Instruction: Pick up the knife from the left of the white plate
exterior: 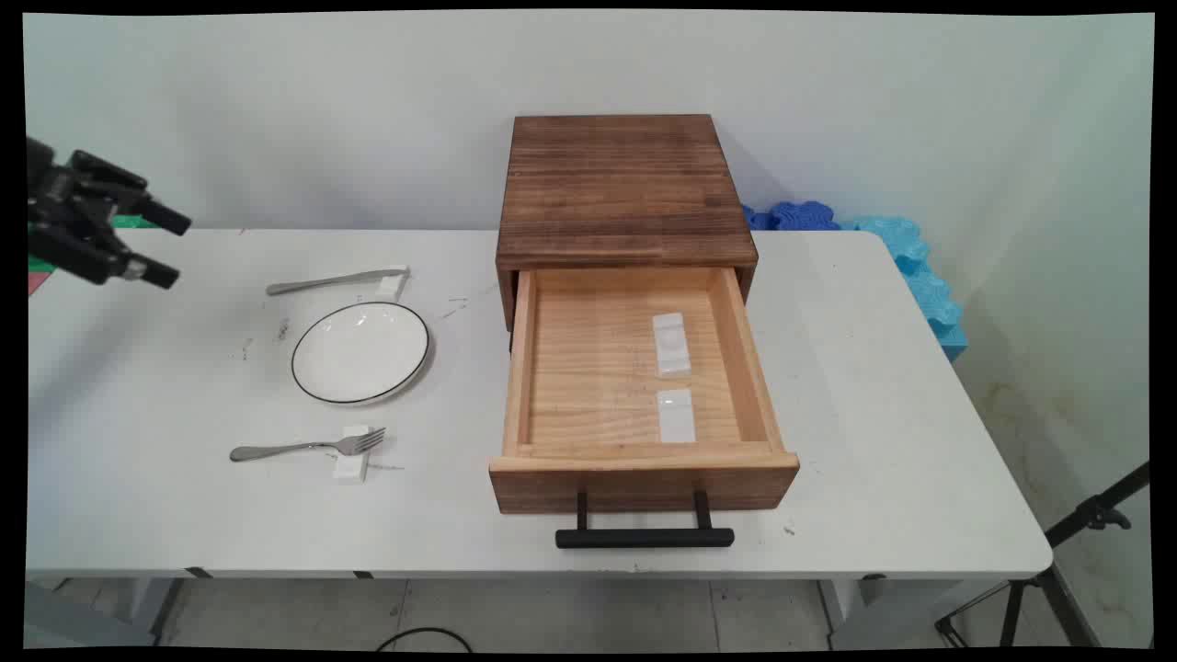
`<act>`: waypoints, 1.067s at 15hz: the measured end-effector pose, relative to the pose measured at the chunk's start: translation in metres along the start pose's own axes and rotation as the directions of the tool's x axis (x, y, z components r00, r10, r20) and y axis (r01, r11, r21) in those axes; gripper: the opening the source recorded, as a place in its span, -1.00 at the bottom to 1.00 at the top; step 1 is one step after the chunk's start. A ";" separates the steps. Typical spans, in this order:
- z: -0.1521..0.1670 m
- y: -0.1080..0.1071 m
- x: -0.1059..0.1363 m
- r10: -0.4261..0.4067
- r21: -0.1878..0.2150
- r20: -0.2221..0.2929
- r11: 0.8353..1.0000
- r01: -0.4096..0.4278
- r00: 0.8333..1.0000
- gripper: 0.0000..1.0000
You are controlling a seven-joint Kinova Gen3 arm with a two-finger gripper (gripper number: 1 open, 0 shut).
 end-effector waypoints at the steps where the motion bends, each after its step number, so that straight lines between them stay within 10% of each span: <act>1: 0.005 -0.004 0.005 0.000 0.009 0.006 1.000 0.000 1.000 1.00; 16: 0.116 -0.121 0.028 0.098 0.128 0.220 0.983 -0.129 0.970 1.00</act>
